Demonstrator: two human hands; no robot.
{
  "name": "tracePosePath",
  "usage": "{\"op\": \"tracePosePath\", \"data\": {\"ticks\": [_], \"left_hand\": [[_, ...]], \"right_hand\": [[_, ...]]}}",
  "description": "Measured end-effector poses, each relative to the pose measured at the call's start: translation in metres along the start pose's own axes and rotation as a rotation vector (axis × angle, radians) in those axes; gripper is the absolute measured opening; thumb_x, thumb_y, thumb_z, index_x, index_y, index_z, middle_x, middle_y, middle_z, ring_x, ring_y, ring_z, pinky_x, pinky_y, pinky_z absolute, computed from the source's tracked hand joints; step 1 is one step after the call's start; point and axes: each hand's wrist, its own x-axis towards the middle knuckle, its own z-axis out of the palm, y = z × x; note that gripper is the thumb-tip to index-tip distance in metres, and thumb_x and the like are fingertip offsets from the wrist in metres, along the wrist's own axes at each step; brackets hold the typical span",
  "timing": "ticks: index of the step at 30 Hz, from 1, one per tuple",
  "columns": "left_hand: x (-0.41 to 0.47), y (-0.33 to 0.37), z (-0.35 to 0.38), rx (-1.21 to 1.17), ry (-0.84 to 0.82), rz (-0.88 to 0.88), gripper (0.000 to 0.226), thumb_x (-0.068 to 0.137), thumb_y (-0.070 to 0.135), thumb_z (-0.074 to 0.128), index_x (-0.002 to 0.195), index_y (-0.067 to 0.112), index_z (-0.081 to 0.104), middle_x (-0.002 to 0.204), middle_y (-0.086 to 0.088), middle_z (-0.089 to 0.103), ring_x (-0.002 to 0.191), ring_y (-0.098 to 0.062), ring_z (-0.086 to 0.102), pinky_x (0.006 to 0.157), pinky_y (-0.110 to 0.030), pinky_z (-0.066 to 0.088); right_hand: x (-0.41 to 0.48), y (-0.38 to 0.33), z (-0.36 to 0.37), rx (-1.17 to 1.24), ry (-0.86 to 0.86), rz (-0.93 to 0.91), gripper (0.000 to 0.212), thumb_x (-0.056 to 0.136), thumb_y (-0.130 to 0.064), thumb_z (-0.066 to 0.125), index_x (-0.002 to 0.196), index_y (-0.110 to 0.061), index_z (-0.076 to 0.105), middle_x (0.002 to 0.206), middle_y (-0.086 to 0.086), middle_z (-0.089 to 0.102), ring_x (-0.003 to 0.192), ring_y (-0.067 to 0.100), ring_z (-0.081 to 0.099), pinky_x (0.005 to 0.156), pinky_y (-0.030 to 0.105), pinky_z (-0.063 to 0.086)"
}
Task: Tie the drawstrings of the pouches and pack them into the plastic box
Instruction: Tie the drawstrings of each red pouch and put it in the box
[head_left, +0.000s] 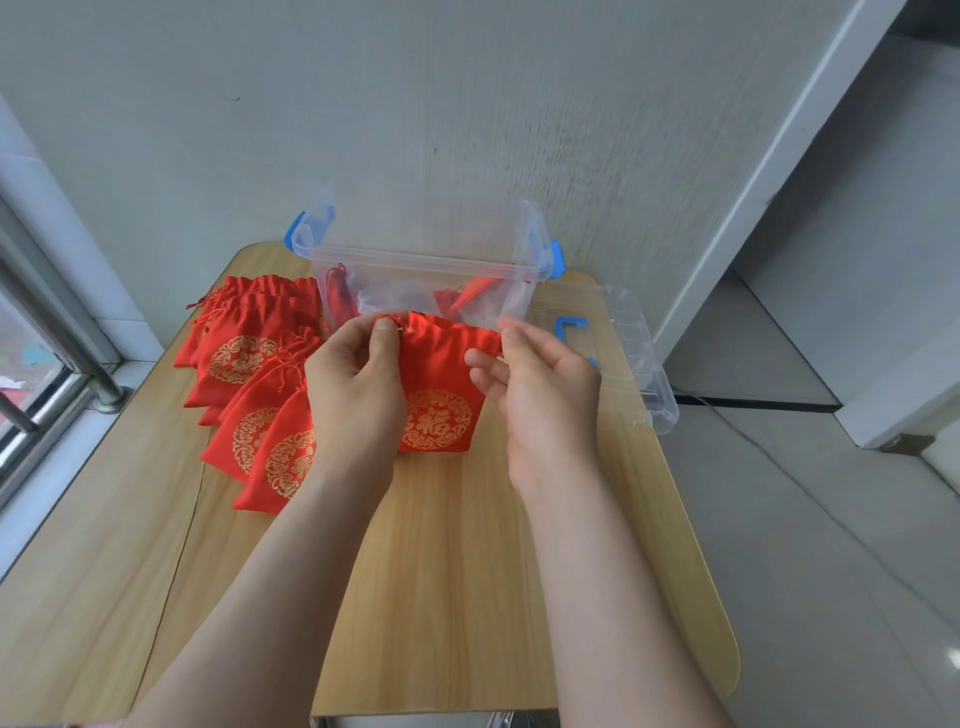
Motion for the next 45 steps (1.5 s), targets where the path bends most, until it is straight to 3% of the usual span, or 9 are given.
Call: {"op": "tracePosePath", "data": {"ticks": [8,11,14,21,26,30,36,40,45], "left_hand": [[0.000,0.005,-0.001,-0.036,-0.018,0.002,0.027,0.111,0.022,0.054,0.109,0.023,0.080,0.096,0.011,0.080,0.094,-0.003,0.074,0.087,-0.027,0.061],[-0.001,0.005,0.000,-0.079,-0.055,-0.026,0.028,0.111,0.025,0.052,0.109,0.022,0.080,0.103,-0.002,0.081,0.104,-0.023,0.076,0.097,-0.049,0.061],[-0.001,0.005,0.000,-0.099,-0.051,-0.045,0.028,0.111,0.026,0.053,0.108,0.021,0.080,0.105,-0.009,0.080,0.106,-0.033,0.075,0.096,-0.060,0.059],[0.001,0.003,-0.001,-0.125,-0.076,-0.079,0.028,0.111,0.030,0.053,0.109,0.021,0.080,0.101,-0.011,0.078,0.091,-0.022,0.071,0.094,-0.066,0.057],[0.001,0.002,-0.002,-0.137,-0.056,-0.103,0.026,0.110,0.033,0.055,0.112,0.024,0.080,0.110,-0.008,0.079,0.105,-0.029,0.075,0.093,-0.061,0.061],[0.003,0.001,-0.002,-0.104,0.009,-0.077,0.023,0.110,0.028,0.056,0.113,0.022,0.079,0.100,0.001,0.081,0.098,-0.010,0.076,0.086,-0.033,0.060],[0.003,-0.001,-0.003,-0.042,0.056,-0.039,0.024,0.110,0.028,0.055,0.109,0.026,0.079,0.095,-0.010,0.077,0.073,-0.014,0.069,0.078,-0.047,0.062],[0.003,-0.001,-0.001,-0.172,0.096,-0.159,0.024,0.111,0.022,0.054,0.112,0.017,0.077,0.101,-0.010,0.074,0.064,-0.014,0.070,0.065,-0.028,0.061],[0.004,0.002,-0.001,-0.378,0.172,-0.345,0.022,0.112,0.018,0.053,0.113,0.013,0.074,0.113,-0.012,0.073,0.077,-0.019,0.079,0.065,-0.026,0.063]], "right_hand": [[0.005,-0.001,-0.008,0.033,0.063,0.077,0.036,0.097,0.017,0.050,0.116,-0.004,0.072,0.110,0.015,0.073,0.085,0.023,0.081,0.079,0.030,0.064],[0.006,0.001,-0.008,0.074,0.066,0.107,0.025,0.099,0.014,0.058,0.116,0.001,0.071,0.103,0.019,0.075,0.085,0.025,0.081,0.083,0.034,0.065],[0.008,0.001,-0.007,0.032,0.061,0.130,0.019,0.098,0.007,0.065,0.113,-0.002,0.073,0.095,0.017,0.078,0.079,0.020,0.080,0.073,0.028,0.062],[0.008,-0.004,-0.005,-0.113,0.021,0.185,0.011,0.094,-0.010,0.069,0.087,-0.007,0.075,0.071,0.003,0.068,0.060,0.016,0.063,0.051,0.025,0.047],[0.007,-0.006,-0.007,-0.122,0.053,0.152,0.025,0.103,-0.020,0.065,0.082,-0.010,0.073,0.059,-0.004,0.059,0.055,0.013,0.058,0.050,0.024,0.044],[0.006,-0.008,-0.007,-0.081,0.102,0.137,0.024,0.105,-0.029,0.064,0.090,-0.012,0.072,0.071,0.001,0.067,0.063,0.017,0.070,0.056,0.028,0.051],[0.005,-0.012,-0.010,-0.003,0.221,0.166,0.028,0.105,-0.032,0.064,0.088,-0.011,0.071,0.078,0.002,0.075,0.071,0.017,0.077,0.062,0.029,0.056],[0.006,-0.014,-0.012,0.099,0.263,0.239,0.027,0.105,-0.035,0.065,0.095,-0.010,0.070,0.088,0.002,0.078,0.076,0.015,0.077,0.064,0.027,0.057],[0.009,-0.013,-0.013,0.260,0.300,0.299,0.030,0.111,-0.036,0.055,0.103,-0.009,0.065,0.101,0.008,0.081,0.093,0.022,0.080,0.087,0.033,0.064]]}}
